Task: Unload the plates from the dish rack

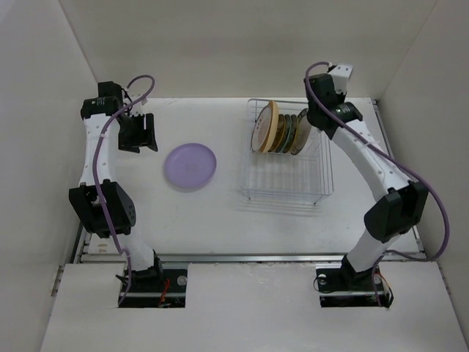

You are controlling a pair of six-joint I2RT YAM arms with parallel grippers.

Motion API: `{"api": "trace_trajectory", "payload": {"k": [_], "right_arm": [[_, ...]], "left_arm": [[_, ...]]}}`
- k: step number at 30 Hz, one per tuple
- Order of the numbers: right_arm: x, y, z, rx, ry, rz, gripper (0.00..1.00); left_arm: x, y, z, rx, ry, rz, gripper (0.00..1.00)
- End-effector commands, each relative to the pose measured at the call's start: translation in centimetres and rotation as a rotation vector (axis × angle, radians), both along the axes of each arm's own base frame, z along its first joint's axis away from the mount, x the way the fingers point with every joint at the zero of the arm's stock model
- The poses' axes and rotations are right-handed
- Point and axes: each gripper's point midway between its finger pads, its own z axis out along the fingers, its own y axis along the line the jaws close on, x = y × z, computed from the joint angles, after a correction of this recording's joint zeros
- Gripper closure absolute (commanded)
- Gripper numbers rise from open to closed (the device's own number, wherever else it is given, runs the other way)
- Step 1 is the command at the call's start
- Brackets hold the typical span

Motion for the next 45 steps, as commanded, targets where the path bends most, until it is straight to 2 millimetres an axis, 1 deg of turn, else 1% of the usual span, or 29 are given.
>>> {"api": "trace_trajectory", "payload": {"k": [1,3,5,7,8,9,10,12,13,15,16,19,20,21,23,26,27,28,31,34,35,36,37,39,41,42,43,44,45], "right_arm": [[-3.7,-3.7,7.2,-0.098,-0.107,-0.166,1.0],[-5.4,-4.6,9.5,-0.123,-0.137,-0.208,1.0],[-6.1,-3.6,11.0,-0.102,-0.172,-0.179,1.0],[-6.5,-0.2,12.4,-0.008,-0.209,-0.014,1.0],[-6.5,1.6,13.0,0.024,-0.215,0.085,1.0],[-6.3,6.3,12.4,0.124,-0.199,0.293,1.0],[-6.5,8.8,12.3,0.179,-0.208,0.414,1.0],[-7.5,14.9,10.9,0.3,-0.17,0.667,1.0],[-9.1,19.4,8.2,0.386,-0.08,0.874,1.0],[-10.5,24.3,6.7,0.472,-0.049,1.062,1.0],[-13.2,27.8,4.6,0.532,0.034,1.221,1.0],[-14.7,32.7,1.5,0.674,0.106,1.35,1.0],[-16.1,34.2,0.2,0.726,0.163,1.414,1.0],[-15.9,35.8,-1.9,0.748,0.209,1.436,1.0],[-16.6,37.4,-4.4,0.754,0.296,1.471,1.0],[-18.3,40.3,-10.3,0.746,0.499,1.527,1.0],[-18.8,40.8,-9.6,0.747,0.489,1.567,1.0],[-19.4,41.3,-11.9,0.745,0.566,1.567,1.0],[-20.7,42.5,-14.4,0.753,0.642,1.598,1.0],[-19.9,42.8,-15.6,0.735,0.653,1.566,0.87],[-19.8,42.4,-17.2,0.712,0.697,1.533,0.81],[-19.6,42.2,-17.8,0.69,0.711,1.513,0.61],[-19.3,42.0,-18.3,0.672,0.722,1.486,0.49],[-19.3,41.5,-18.8,0.643,0.75,1.473,0.32],[-18.3,41.2,-17.9,0.605,0.7,1.445,0.3],[-17.9,41.1,-16.3,0.592,0.654,1.443,0.16],[-17.5,40.6,-15.1,0.57,0.61,1.426,0.15],[-17.1,40.5,-15.1,0.558,0.602,1.412,0.15],[-16.9,40.2,-13.1,0.55,0.556,1.412,0.15]], "left_arm": [[-0.5,-0.5,3.1,-0.009,-0.077,-0.03,0.41],[-0.6,-0.5,3.4,-0.007,-0.086,-0.03,0.41],[-1.1,-0.1,3.6,0.023,-0.09,-0.017,0.41],[-1.5,0.7,3.6,0.067,-0.094,-0.007,0.37],[-1.5,2.0,3.1,0.136,-0.079,0.026,0.37],[-1.6,2.7,3.0,0.168,-0.071,0.055,0.37],[-1.7,3.2,3.0,0.195,-0.066,0.068,0.36],[-2.1,4.8,2.7,0.211,-0.045,0.148,0.36],[-2.3,5.2,3.0,0.208,-0.052,0.171,0.34],[-2.8,6.8,3.3,0.232,-0.051,0.24,0.34],[-2.9,7.3,3.3,0.241,-0.048,0.253,0.34],[-3.6,8.2,3.7,0.271,-0.053,0.281,0.33],[-4.0,8.3,4.1,0.272,-0.057,0.291,0.33],[-4.4,8.4,4.2,0.281,-0.06,0.296,0.33],[-5.0,8.3,4.2,0.285,-0.051,0.285,0.32],[-6.1,8.7,4.2,0.323,-0.044,0.283,0.32],[-6.3,8.8,3.9,0.331,-0.032,0.286,0.32],[-6.8,8.7,4.1,0.336,-0.039,0.277,0.32],[-7.5,9.3,4.1,0.377,-0.039,0.284,0.32],[-8.1,9.6,4.4,0.403,-0.05,0.299,0.3],[-8.2,9.6,4.1,0.406,-0.041,0.289,0.3],[-8.2,9.6,4.1,0.406,-0.041,0.289,0.3],[-8.2,9.6,4.1,0.406,-0.041,0.289,0.3],[-8.0,9.5,4.4,0.397,-0.055,0.286,0.3],[-7.2,9.1,4.9,0.374,-0.093,0.278,0.29],[-7.0,9.1,5.2,0.371,-0.104,0.288,0.29],[-6.2,8.7,5.7,0.343,-0.145,0.289,0.29],[-5.8,8.2,5.8,0.329,-0.161,0.274,0.29],[-5.6,8.0,6.2,0.313,-0.185,0.281,0.29]]}}
